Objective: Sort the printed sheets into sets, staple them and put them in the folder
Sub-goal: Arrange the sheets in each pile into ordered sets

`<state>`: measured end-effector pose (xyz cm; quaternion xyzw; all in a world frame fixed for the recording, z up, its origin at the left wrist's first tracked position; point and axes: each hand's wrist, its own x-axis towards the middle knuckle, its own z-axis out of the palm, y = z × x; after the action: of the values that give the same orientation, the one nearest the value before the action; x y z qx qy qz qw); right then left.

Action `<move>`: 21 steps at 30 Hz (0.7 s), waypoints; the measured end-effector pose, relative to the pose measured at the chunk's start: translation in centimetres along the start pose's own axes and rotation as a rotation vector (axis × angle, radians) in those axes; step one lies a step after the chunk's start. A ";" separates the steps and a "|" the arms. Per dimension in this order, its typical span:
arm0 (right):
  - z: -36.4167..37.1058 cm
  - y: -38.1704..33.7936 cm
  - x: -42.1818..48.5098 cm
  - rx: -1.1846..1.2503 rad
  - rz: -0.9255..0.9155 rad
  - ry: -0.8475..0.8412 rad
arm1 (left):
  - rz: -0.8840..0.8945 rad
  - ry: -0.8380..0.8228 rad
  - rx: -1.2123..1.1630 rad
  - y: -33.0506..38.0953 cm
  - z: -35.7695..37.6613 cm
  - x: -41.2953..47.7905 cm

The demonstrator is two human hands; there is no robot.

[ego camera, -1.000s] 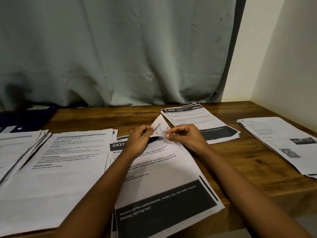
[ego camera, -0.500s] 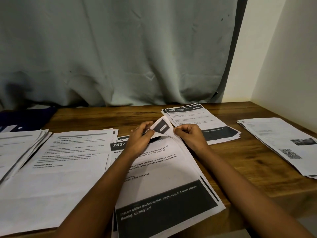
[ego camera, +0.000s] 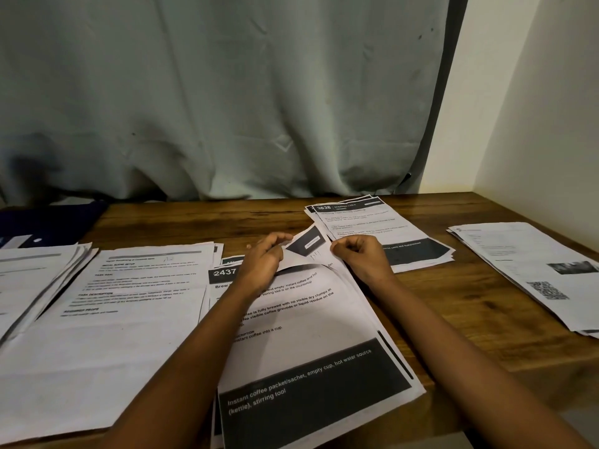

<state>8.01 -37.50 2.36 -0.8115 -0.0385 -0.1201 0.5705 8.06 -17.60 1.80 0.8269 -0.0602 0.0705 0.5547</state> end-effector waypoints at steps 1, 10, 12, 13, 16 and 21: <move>0.0 0.0 0.0 0.006 0.004 -0.007 | -0.004 -0.007 -0.018 0.0 0.0 0.0; -0.8 -0.6 -0.7 0.059 -0.033 -0.259 | -0.047 -0.002 -0.150 -1.3 -0.2 1.2; -0.8 -0.7 -1.0 0.055 -0.030 -0.297 | -0.074 0.007 -0.138 -1.2 -0.3 1.3; -0.8 -0.7 -1.0 0.058 -0.025 -0.303 | -0.068 0.012 -0.108 -0.6 -0.3 0.8; -0.7 -0.7 -1.0 0.081 -0.037 -0.255 | -0.047 0.046 -0.055 0.3 -0.2 -0.1; -0.6 -0.7 -0.8 0.111 -0.075 -0.186 | -0.050 0.040 -0.051 0.3 0.0 -0.2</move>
<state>6.96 -37.74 3.04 -0.7844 -0.1284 -0.0632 0.6035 7.84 -17.69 2.00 0.8122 -0.0303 0.0714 0.5781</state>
